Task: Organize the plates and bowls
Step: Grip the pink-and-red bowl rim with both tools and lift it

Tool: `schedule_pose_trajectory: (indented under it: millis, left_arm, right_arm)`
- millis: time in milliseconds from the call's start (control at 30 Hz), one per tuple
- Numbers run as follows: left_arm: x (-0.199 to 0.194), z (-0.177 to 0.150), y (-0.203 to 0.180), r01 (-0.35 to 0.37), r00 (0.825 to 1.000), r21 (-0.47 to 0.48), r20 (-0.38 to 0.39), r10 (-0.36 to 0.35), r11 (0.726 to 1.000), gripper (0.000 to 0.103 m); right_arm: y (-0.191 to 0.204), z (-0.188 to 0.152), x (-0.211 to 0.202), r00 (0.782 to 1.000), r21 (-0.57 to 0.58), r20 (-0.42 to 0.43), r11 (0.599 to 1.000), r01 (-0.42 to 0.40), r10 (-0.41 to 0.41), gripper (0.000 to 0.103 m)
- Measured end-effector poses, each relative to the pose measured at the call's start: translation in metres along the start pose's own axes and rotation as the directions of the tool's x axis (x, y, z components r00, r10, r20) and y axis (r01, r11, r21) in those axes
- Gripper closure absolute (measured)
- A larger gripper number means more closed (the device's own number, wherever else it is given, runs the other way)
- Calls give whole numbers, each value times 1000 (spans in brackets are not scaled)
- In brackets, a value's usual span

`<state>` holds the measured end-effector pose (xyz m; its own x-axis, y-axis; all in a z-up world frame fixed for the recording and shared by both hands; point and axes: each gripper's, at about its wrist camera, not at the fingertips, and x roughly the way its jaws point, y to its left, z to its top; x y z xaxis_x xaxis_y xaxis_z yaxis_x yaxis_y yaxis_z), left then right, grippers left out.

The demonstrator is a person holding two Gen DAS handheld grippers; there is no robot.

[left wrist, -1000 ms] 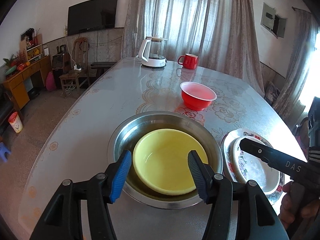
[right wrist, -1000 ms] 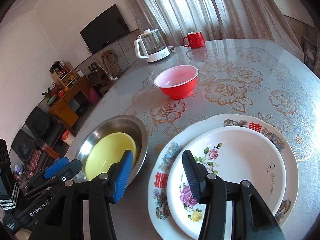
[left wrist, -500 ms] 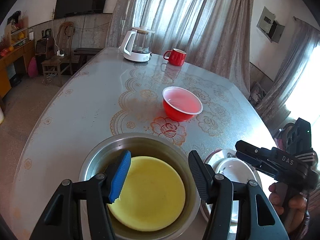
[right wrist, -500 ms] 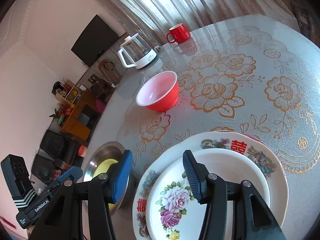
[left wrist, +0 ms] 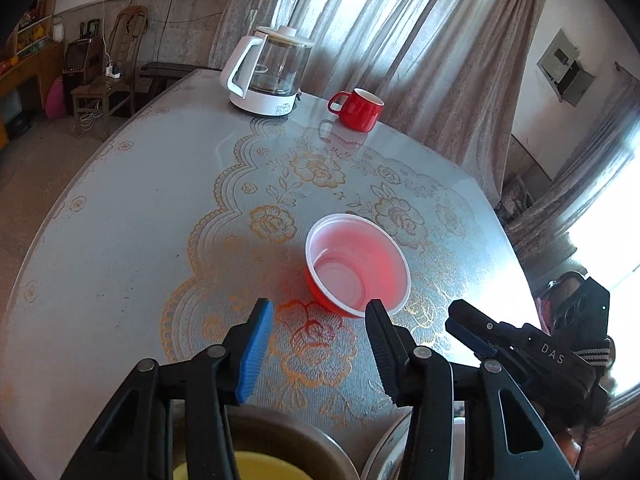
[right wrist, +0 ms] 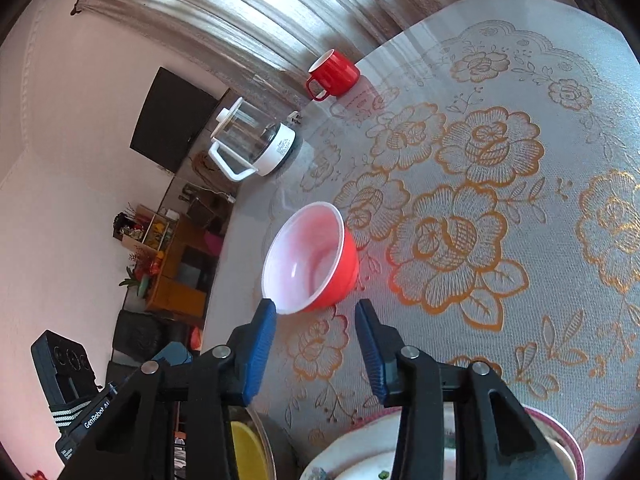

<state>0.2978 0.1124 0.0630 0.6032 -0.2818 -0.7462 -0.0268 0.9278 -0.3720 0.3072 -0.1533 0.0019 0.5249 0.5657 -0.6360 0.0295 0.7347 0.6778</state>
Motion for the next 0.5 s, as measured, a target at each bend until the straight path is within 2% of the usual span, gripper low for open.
schedule_pose_trajectory:
  millis: [33, 200, 367, 400, 433, 500]
  left_arm:
    - [8, 4, 1, 1, 1000, -15, -14, -2, 1000, 62]
    - [39, 19, 8, -14, 999, -68, -53, 10, 998, 63]
    - [67, 22, 11, -17, 996, -105, -94, 7, 994, 69]
    - [73, 22, 11, -11, 994, -107, -107, -1, 994, 74]
    - [77, 21, 12, 6, 993, -119, -120, -21, 993, 84]
    - [76, 17, 8, 40, 991, -120, -122, -54, 992, 90]
  right_arm:
    - [-1, 5, 6, 1000, 6, -2, 1000, 6, -6, 69]
    - [-3, 21, 35, 999, 20, -20, 999, 40, -39, 72]
    - [-7, 26, 60, 997, 20, -50, 998, 59, -57, 77]
    - [-7, 26, 63, 997, 16, -51, 998, 63, -62, 84]
    - [-7, 26, 66, 996, 7, -54, 997, 71, -70, 91]
    - [-6, 24, 67, 995, -8, -58, 997, 75, -75, 93]
